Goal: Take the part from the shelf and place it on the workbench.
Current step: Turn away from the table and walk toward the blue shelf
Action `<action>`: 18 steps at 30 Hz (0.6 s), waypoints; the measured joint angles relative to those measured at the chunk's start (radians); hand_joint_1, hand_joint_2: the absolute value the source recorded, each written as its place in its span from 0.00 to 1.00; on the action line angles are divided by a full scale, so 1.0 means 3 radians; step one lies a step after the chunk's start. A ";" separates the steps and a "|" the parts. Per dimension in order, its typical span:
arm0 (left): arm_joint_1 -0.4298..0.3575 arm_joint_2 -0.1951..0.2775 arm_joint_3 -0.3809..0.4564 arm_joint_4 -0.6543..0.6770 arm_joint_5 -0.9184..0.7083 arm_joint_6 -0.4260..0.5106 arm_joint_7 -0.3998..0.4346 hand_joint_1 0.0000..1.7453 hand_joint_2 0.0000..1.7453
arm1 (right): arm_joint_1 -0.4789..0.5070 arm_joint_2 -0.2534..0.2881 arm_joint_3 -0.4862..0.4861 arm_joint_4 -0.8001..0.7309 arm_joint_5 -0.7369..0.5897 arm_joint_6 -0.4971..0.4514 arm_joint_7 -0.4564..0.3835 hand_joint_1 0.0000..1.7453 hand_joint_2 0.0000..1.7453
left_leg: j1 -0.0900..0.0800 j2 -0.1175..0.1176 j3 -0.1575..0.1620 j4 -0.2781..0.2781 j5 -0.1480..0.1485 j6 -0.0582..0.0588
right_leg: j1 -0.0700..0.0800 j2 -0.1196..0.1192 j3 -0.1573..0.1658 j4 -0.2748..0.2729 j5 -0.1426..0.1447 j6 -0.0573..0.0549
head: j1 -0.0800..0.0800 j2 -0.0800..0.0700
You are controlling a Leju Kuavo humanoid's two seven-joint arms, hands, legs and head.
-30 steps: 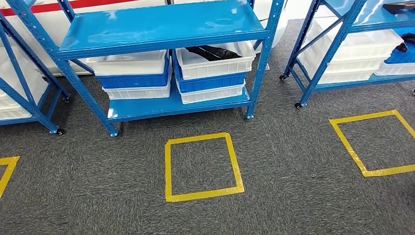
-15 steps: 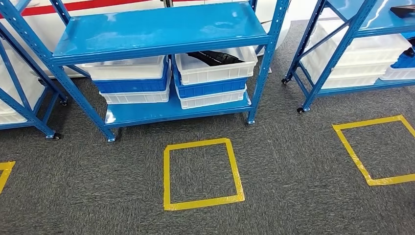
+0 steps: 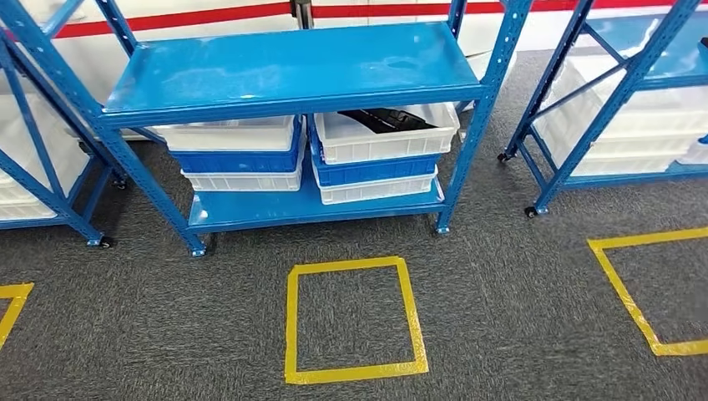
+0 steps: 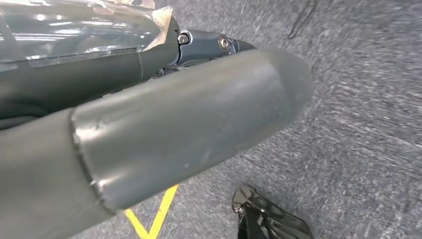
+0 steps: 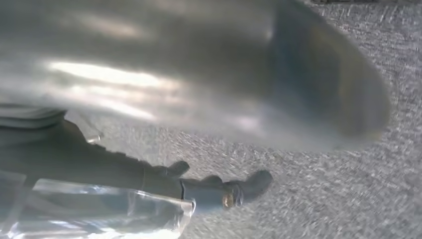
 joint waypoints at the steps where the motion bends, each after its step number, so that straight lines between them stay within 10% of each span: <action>1: -0.0005 0.0000 0.0000 0.0000 0.0000 0.0000 -0.0001 0.00 0.00 | -0.0004 0.0001 0.0000 0.0000 0.0000 0.0000 0.0000 0.00 0.00 | 0.0003 0.0003 0.0004 0.0016 -0.0009 -0.0013 | -0.0002 0.0008 0.0024 0.0001 -0.0015 -0.0054 | -0.0006 0.0000; 3: -0.0012 0.0003 0.0000 -0.0001 0.0000 0.0000 -0.0003 0.00 0.00 | -0.0001 0.0003 0.0000 0.0000 0.0001 0.0000 0.0000 0.00 0.00 | 0.0020 0.0020 -0.0068 0.0192 0.0006 -0.0037 | -0.0015 0.0014 0.0069 -0.0008 -0.0036 -0.0104 | -0.0009 0.0000; 8: -0.0008 -0.0003 0.0001 0.0000 0.0000 0.0001 -0.0005 0.00 0.00 | 0.0000 -0.0001 -0.0001 0.0000 0.0010 0.0000 -0.0001 0.00 0.00 | 0.0049 0.0059 -0.0768 0.1026 -0.0269 -0.0109 | 0.0000 0.0022 0.0208 -0.0014 -0.0167 -0.0165 | -0.0012 0.0000; 10: -0.0003 -0.0003 0.0001 0.0000 0.0000 0.0002 -0.0005 0.00 0.00 | 0.0007 -0.0002 -0.0001 0.0000 0.0011 0.0000 -0.0002 0.00 0.00 | 0.0042 0.0060 -0.0856 0.0891 -0.0227 -0.0076 | 0.0018 0.0027 0.0303 -0.0017 -0.0238 -0.0165 | -0.0012 0.0000; 14: 0.0002 0.0015 0.0004 -0.0001 -0.0011 0.0044 -0.0015 0.00 0.00 | -0.0011 0.0023 -0.0001 0.0004 0.0012 0.0000 -0.0003 0.00 0.00 | -0.0048 0.0038 -0.0756 0.0262 0.0422 0.0118 | 0.0046 0.0042 0.0415 -0.0037 -0.0358 -0.0143 | -0.0005 0.0001; 18: -0.0005 0.0016 0.0004 -0.0003 -0.0051 0.0106 0.0021 0.00 0.00 | -0.0028 0.0038 -0.0001 0.0005 0.0011 0.0000 0.0002 0.00 0.00 | -0.0052 0.0027 -0.0631 0.0109 0.0494 0.0145 | 0.0062 0.0049 0.0468 -0.0056 -0.0428 -0.0091 | -0.0010 0.0001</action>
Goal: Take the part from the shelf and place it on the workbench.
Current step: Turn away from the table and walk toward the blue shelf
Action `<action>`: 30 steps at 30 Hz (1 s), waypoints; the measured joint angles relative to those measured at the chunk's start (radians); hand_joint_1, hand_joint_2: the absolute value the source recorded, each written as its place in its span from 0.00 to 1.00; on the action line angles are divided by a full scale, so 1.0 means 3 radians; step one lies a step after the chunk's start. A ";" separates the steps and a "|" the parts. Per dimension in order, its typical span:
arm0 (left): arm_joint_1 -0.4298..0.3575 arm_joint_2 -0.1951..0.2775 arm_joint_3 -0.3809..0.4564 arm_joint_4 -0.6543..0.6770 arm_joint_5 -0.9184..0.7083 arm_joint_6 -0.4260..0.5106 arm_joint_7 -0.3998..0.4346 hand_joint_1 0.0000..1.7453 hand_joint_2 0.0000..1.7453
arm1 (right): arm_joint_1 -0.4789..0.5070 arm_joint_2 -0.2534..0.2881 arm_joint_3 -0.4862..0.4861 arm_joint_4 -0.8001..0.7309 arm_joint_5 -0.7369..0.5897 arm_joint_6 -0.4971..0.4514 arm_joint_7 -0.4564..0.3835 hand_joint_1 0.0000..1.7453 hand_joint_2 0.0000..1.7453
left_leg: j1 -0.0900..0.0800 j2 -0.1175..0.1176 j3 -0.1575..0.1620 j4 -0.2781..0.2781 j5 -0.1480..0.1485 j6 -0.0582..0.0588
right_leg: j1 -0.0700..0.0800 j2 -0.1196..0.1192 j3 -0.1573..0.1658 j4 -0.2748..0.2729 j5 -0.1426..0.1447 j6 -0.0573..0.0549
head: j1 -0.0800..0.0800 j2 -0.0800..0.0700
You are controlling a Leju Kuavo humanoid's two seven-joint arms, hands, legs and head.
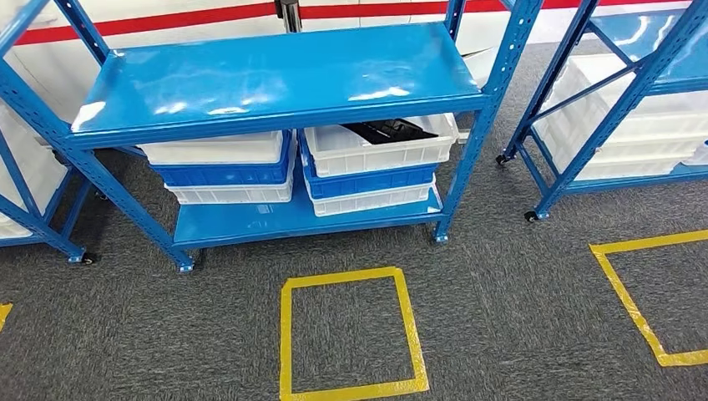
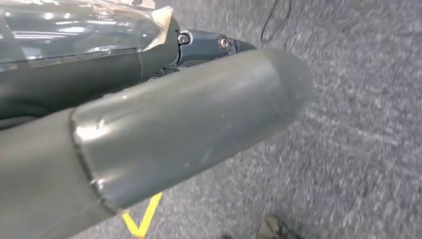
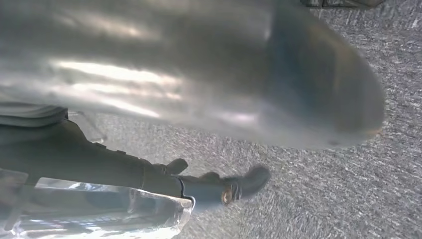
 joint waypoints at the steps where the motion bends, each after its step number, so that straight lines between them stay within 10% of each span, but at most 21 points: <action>1: -0.0001 -0.0002 -0.0001 0.0000 -0.0009 0.0007 0.0013 0.00 0.00 | -0.0002 -0.0004 0.0000 0.0000 0.0000 0.0000 0.0002 0.00 0.00 | 0.0014 0.0002 0.0050 -0.0053 0.0001 0.0005 | 0.0007 -0.0003 -0.0035 0.0098 -0.0046 -0.0001 | 0.0002 0.0000; 6: -0.0011 -0.0021 -0.0008 0.0000 -0.0029 0.0011 0.0046 0.00 0.00 | -0.0001 -0.0033 -0.0006 0.0000 -0.0007 0.0006 0.0009 0.00 0.00 | 0.0034 -0.0007 0.0193 -0.0108 -0.0093 0.0002 | -0.0017 -0.0006 -0.0621 0.0915 -0.0219 0.0050 | 0.0006 0.0000; 10: -0.0010 -0.0028 -0.0010 0.0003 -0.0030 0.0011 0.0054 0.00 0.00 | 0.0012 -0.0044 -0.0010 0.0003 -0.0010 0.0011 0.0015 0.00 0.00 | 0.0041 -0.0031 0.0300 -0.0072 -0.0210 -0.0076 | -0.0073 -0.0017 -0.0438 0.0172 0.0298 0.0183 | 0.0012 0.0000; 17: -0.0013 -0.0023 -0.0018 0.0002 -0.0065 0.0011 0.0071 0.00 0.00 | -0.0003 -0.0040 -0.0015 0.0004 -0.0021 0.0030 0.0019 0.00 0.00 | 0.0072 0.0004 0.0186 0.0254 -0.0455 -0.0208 | -0.0100 -0.0024 -0.0365 0.0025 0.0373 -0.0007 | 0.0005 0.0000; 19: -0.0013 -0.0024 -0.0022 0.0003 -0.0073 0.0011 0.0074 0.00 0.50 | -0.0004 -0.0040 -0.0017 0.0004 -0.0028 0.0036 0.0021 0.00 0.00 | 0.0097 0.0022 -0.0049 0.0705 -0.0656 -0.0247 | -0.0091 -0.0029 -0.0356 0.0025 0.0360 -0.0035 | 0.0003 0.0000; 21: -0.0011 -0.0023 -0.0024 0.0003 -0.0084 0.0012 0.0074 0.00 1.00 | -0.0003 -0.0040 -0.0019 0.0004 -0.0040 0.0039 0.0023 0.00 0.50 | 0.0116 0.0030 -0.0207 0.0942 -0.0683 -0.0262 | -0.0086 -0.0030 -0.0347 0.0025 0.0349 -0.0043 | 0.0003 0.0000; 23: -0.0011 -0.0018 -0.0026 0.0003 -0.0092 0.0013 0.0071 0.00 1.00 | -0.0001 -0.0038 -0.0022 0.0004 -0.0048 0.0039 0.0024 0.00 1.00 | 0.0123 0.0034 -0.0119 0.0676 -0.0461 -0.0251 | -0.0086 -0.0026 -0.0325 0.0025 0.0336 -0.0040 | 0.0003 0.0000; 26: -0.0024 -0.0010 -0.0029 0.0003 -0.0106 0.0012 0.0052 0.00 1.00 | -0.0004 -0.0026 -0.0028 0.0004 -0.0055 0.0038 0.0021 0.00 1.00 | 0.0105 0.0040 0.0152 0.0072 -0.0200 -0.0203 | -0.0072 -0.0023 -0.0296 0.0020 0.0313 -0.0009 | 0.0004 0.0000; 30: -0.0031 -0.0003 -0.0033 0.0003 -0.0124 0.0017 0.0027 0.00 1.00 | -0.0006 -0.0015 -0.0040 0.0003 -0.0060 0.0035 0.0014 0.00 1.00 | 0.0085 0.0030 0.0213 -0.0048 -0.0185 -0.0126 | -0.0062 -0.0032 -0.0281 0.0008 0.0292 0.0070 | 0.0007 0.0000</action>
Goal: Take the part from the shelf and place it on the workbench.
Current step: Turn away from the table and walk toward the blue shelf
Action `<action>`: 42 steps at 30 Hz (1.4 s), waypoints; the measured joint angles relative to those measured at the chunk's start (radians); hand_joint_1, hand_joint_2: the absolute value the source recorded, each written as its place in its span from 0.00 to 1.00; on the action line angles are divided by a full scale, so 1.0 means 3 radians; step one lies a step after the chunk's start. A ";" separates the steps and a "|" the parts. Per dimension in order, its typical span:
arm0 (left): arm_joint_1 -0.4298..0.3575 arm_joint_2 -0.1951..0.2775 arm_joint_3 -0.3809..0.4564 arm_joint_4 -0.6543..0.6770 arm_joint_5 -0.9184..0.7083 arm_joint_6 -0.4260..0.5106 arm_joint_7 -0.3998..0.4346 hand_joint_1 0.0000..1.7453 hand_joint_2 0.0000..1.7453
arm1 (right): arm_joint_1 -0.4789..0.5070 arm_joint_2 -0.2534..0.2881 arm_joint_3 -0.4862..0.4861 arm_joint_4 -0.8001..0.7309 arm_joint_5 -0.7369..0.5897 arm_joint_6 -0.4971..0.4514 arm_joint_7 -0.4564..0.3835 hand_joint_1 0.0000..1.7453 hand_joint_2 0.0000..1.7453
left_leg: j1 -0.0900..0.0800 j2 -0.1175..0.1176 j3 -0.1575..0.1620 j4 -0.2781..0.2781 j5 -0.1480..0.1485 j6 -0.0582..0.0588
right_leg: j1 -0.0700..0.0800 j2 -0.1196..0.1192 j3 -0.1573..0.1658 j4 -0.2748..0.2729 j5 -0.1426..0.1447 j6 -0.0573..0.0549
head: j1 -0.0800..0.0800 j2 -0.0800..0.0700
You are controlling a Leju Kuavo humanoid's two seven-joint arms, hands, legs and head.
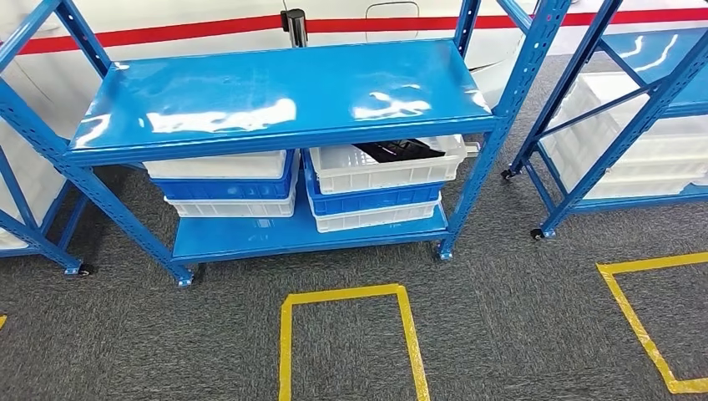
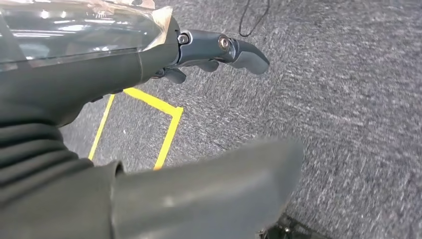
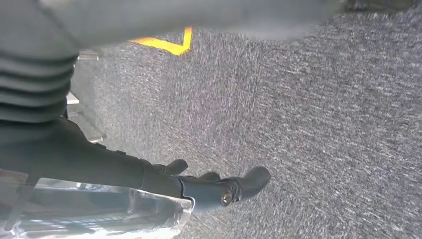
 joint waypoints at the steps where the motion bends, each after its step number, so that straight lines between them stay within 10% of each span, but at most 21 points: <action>1: 0.0000 0.0000 -0.0001 0.0000 0.0000 0.0002 -0.0003 0.00 1.00 | -0.0001 0.0002 -0.0002 0.0000 0.0000 -0.0001 -0.0001 0.00 1.00 | 0.0005 0.0001 0.0025 -0.0037 0.0020 0.0025 | 0.0005 -0.0001 -0.0022 0.0055 -0.0035 0.0003 | 0.0003 0.0000; 6: -0.0003 0.0002 -0.0005 0.0000 -0.0004 0.0007 -0.0012 0.00 1.00 | 0.0010 -0.0002 -0.0012 -0.0001 -0.0007 -0.0002 -0.0005 0.00 1.00 | -0.0010 -0.0002 0.0059 -0.0082 0.0035 0.0069 | 0.0011 0.0002 -0.0463 0.0901 -0.0366 -0.0031 | 0.0008 0.0000; 11: -0.0002 -0.0003 -0.0005 0.0000 -0.0004 0.0009 -0.0020 0.00 1.00 | 0.0012 -0.0010 -0.0039 -0.0001 -0.0010 -0.0009 -0.0018 0.00 1.00 | -0.0032 -0.0026 0.0090 -0.0049 -0.0017 0.0017 | 0.0012 0.0003 -0.0077 0.0047 0.0033 0.0033 | 0.0006 0.0000; 15: -0.0003 0.0002 -0.0006 0.0000 -0.0006 -0.0005 -0.0024 0.00 1.00 | 0.0009 -0.0008 -0.0045 -0.0001 -0.0010 -0.0023 -0.0025 0.00 0.00 | -0.0023 -0.0023 0.0086 -0.0012 -0.0058 -0.0038 | 0.0004 0.0006 -0.0022 -0.0048 0.0079 -0.0047 | 0.0000 0.0000; 19: -0.0002 0.0004 -0.0019 0.0001 -0.0048 -0.0035 0.0004 0.00 1.00 | 0.0010 -0.0004 -0.0050 -0.0001 -0.0001 -0.0050 -0.0052 0.00 1.00 | 0.0017 -0.0007 -0.0179 0.0576 -0.0395 -0.0126 | -0.0021 0.0001 -0.0009 -0.0056 0.0080 -0.0096 | -0.0008 0.0000; 22: 0.0025 0.0009 -0.0061 0.0002 -0.0052 -0.0062 0.0041 0.00 1.00 | 0.0011 -0.0005 -0.0054 -0.0016 -0.0018 -0.0058 -0.0077 0.00 1.00 | 0.0042 0.0001 -0.0381 0.0935 -0.0462 -0.0155 | -0.0021 -0.0004 -0.0003 -0.0055 0.0072 -0.0100 | -0.0007 0.0000; 26: 0.0128 0.0040 -0.0294 0.0006 0.0124 -0.0135 0.0075 0.00 1.00 | -0.0002 -0.0015 -0.0056 -0.0126 -0.0123 0.0030 -0.0129 0.00 1.00 | 0.0043 0.0007 -0.0016 0.0137 -0.0056 -0.0116 | -0.0013 0.0011 0.0023 -0.0055 0.0055 -0.0080 | -0.0005 0.0000; 31: 0.0235 0.0098 -0.0660 -0.0006 0.0468 -0.0277 0.0105 0.00 1.00 | 0.0025 -0.0050 -0.0058 -0.0228 -0.0293 0.0216 -0.0212 0.00 1.00 | 0.0012 -0.0001 0.0070 -0.0051 -0.0012 -0.0004 | 0.0005 0.0000 0.0006 -0.0031 0.0014 0.0016 | 0.0000 0.0000; 35: 0.0259 0.0147 -0.0978 -0.0097 0.0750 -0.0395 0.0120 0.00 1.00 | 0.0135 -0.0099 -0.0060 -0.0247 -0.0431 0.0373 -0.0280 0.00 1.00 | 0.0003 0.0004 0.0097 -0.0096 0.0011 0.0060 | 0.0011 0.0004 -0.0344 0.0702 -0.0340 -0.0038 | 0.0004 0.0000; 36: 0.0259 0.0158 -0.1051 -0.0132 0.0816 -0.0424 0.0125 0.00 1.00 | 0.0176 -0.0111 -0.0061 -0.0245 -0.0462 0.0410 -0.0295 0.00 0.75 | -0.0005 0.0003 0.0099 -0.0095 0.0009 0.0064 | 0.0011 0.0004 -0.0428 0.0867 -0.0391 -0.0033 | 0.0004 0.0000; 39: 0.0247 0.0184 -0.1267 -0.0261 0.1004 -0.0504 0.0138 0.00 0.25 | 0.0306 -0.0147 -0.0063 -0.0231 -0.0553 0.0512 -0.0334 0.00 0.00 | -0.0019 -0.0011 0.0119 -0.0088 -0.0005 0.0058 | 0.0012 0.0004 -0.0293 0.0565 -0.0214 0.0038 | 0.0004 0.0000; 40: 0.0240 0.0193 -0.1341 -0.0307 0.1065 -0.0530 0.0142 0.00 0.00 | 0.0346 -0.0159 -0.0064 -0.0224 -0.0583 0.0544 -0.0348 0.00 0.00 | -0.0024 -0.0015 0.0123 -0.0080 -0.0015 0.0047 | 0.0012 0.0003 -0.0173 0.0309 -0.0110 0.0049 | 0.0004 0.0000; 42: 0.0230 0.0217 -0.1483 -0.0390 0.1191 -0.0582 0.0152 0.00 0.00 | 0.0411 -0.0177 -0.0065 -0.0215 -0.0645 0.0614 -0.0382 0.00 0.00 | -0.0039 -0.0017 0.0129 -0.0060 -0.0047 0.0017 | 0.0018 0.0003 -0.0010 -0.0024 0.0026 0.0024 | 0.0002 0.0000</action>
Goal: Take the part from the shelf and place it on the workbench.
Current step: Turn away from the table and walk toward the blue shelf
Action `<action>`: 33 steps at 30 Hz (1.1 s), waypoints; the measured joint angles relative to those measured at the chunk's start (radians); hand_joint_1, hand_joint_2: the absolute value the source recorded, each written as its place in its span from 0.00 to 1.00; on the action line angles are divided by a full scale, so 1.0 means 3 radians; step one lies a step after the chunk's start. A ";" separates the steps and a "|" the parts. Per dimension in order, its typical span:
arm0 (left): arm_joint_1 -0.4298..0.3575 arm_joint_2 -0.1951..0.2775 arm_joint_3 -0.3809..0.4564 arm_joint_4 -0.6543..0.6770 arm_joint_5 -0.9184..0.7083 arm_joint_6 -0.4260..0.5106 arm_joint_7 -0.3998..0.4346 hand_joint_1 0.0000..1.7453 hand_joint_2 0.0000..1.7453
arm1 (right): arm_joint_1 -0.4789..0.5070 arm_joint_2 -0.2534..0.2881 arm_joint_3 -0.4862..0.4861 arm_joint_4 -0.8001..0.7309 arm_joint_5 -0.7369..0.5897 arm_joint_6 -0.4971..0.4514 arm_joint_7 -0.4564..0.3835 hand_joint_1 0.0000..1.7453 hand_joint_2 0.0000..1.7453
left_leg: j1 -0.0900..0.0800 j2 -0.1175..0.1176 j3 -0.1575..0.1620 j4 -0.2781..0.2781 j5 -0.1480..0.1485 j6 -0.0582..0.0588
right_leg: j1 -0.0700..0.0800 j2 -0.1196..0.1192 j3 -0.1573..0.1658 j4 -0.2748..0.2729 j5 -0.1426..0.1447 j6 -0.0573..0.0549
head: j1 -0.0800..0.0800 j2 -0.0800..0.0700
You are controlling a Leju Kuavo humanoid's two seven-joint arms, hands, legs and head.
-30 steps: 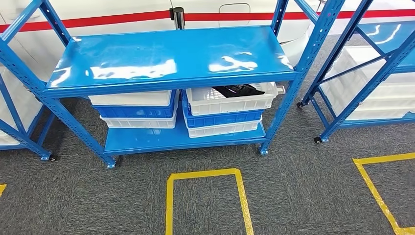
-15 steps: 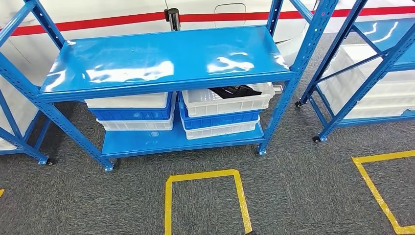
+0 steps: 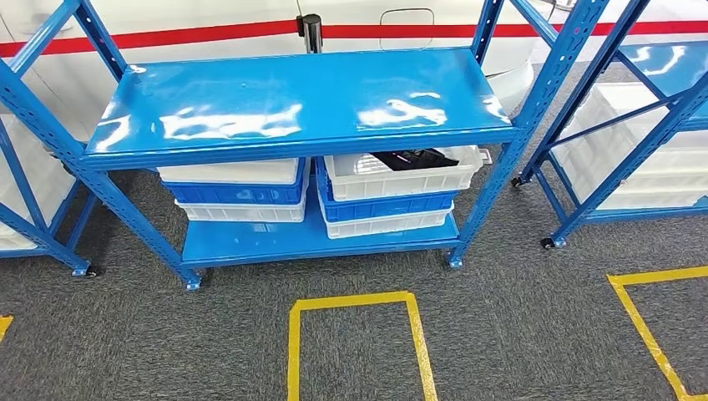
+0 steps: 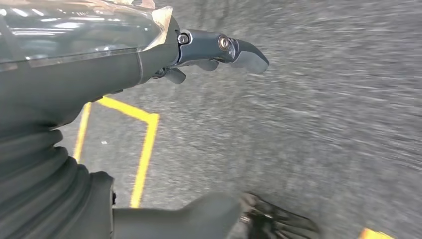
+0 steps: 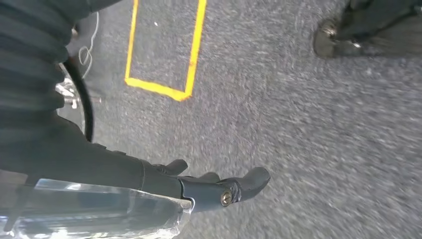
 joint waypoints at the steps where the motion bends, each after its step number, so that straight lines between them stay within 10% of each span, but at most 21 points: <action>1: -0.0001 0.0015 -0.0077 -0.0036 0.0070 -0.0029 0.0006 0.00 0.00 | 0.0025 -0.0008 0.0000 0.0002 -0.0033 0.0038 -0.0018 0.00 0.00 | -0.0004 0.0001 0.0000 0.0007 -0.0012 -0.0015 | 0.0006 0.0001 0.0021 -0.0042 0.0022 -0.0026 | -0.0002 0.0000; 5: 0.0056 0.0076 -0.0401 -0.0110 0.0361 -0.0149 0.0031 0.00 0.00 | 0.0084 -0.0038 -0.0003 -0.0030 -0.0170 0.0193 -0.0091 0.00 1.00 | 0.0020 0.0005 -0.0043 0.0134 -0.0110 -0.0078 | -0.0021 -0.0002 0.0038 -0.0058 0.0047 -0.0104 | -0.0008 0.0000; 8: 0.0175 0.0102 -0.0626 -0.0099 0.0562 -0.0231 0.0050 0.00 0.00 | 0.0070 -0.0056 -0.0013 -0.0132 -0.0261 0.0297 -0.0144 0.00 1.00 | 0.0054 0.0011 -0.0322 0.0729 -0.0435 -0.0146 | -0.0030 -0.0006 0.0039 -0.0063 0.0047 -0.0142 | -0.0013 0.0000; 10: 0.0277 0.0118 -0.0750 -0.0057 0.0673 -0.0277 0.0063 0.00 0.50 | 0.0034 -0.0069 -0.0019 -0.0229 -0.0314 0.0358 -0.0172 0.00 0.50 | 0.0075 0.0015 -0.0479 0.1012 -0.0506 -0.0171 | -0.0030 -0.0006 0.0038 -0.0063 0.0045 -0.0146 | -0.0013 0.0000; 12: 0.0395 0.0139 -0.0863 0.0010 0.0775 -0.0320 0.0072 0.00 1.00 | -0.0021 -0.0080 -0.0022 -0.0351 -0.0362 0.0415 -0.0198 0.00 0.00 | 0.0091 0.0020 -0.0380 0.0767 -0.0314 -0.0174 | -0.0035 -0.0002 0.0047 -0.0062 0.0041 -0.0140 | -0.0013 0.0000; 16: 0.0577 0.0182 -0.1108 0.0111 0.0988 -0.0409 0.0087 0.00 1.00 | -0.0114 -0.0102 -0.0024 -0.0584 -0.0466 0.0529 -0.0255 0.00 0.00 | 0.0074 0.0028 -0.0027 0.0051 -0.0022 -0.0117 | -0.0012 -0.0003 0.0044 -0.0062 0.0012 -0.0081 | -0.0010 0.0000; 18: 0.0624 0.0205 -0.1251 0.0107 0.1112 -0.0462 0.0097 0.00 1.00 | -0.0113 -0.0120 -0.0027 -0.0636 -0.0527 0.0597 -0.0284 0.00 0.00 | 0.0055 0.0015 -0.0016 0.0028 -0.0018 -0.0077 | -0.0008 -0.0014 0.0047 -0.0073 -0.0001 -0.0041 | -0.0009 0.0000; 23: 0.0601 0.0242 -0.1569 -0.0035 0.1411 -0.0589 0.0110 0.00 1.00 | 0.0065 -0.0168 -0.0038 -0.0637 -0.0672 0.0760 -0.0348 0.00 0.00 | 0.0016 -0.0007 -0.0002 -0.0027 0.0021 -0.0079 | 0.0013 -0.0019 0.0082 -0.0118 0.0028 -0.0091 | 0.0001 0.0000; 27: 0.0561 0.0266 -0.1742 -0.0137 0.1592 -0.0664 0.0127 0.00 1.00 | 0.0178 -0.0193 -0.0050 -0.0622 -0.0757 0.0855 -0.0394 0.00 1.00 | -0.0019 0.0000 -0.0003 -0.0024 0.0016 -0.0046 | -0.0009 -0.0006 0.0106 -0.0125 0.0034 -0.0069 | 0.0000 0.0000; 33: 0.0482 0.0262 -0.1641 -0.0175 0.1496 -0.0633 0.0127 0.00 1.00 | 0.0185 -0.0189 -0.0063 -0.0565 -0.0714 0.0816 -0.0402 0.00 1.00 | -0.0029 0.0003 0.0000 -0.0022 0.0002 -0.0015 | -0.0019 -0.0005 0.0087 -0.0136 0.0026 -0.0013 | 0.0000 0.0000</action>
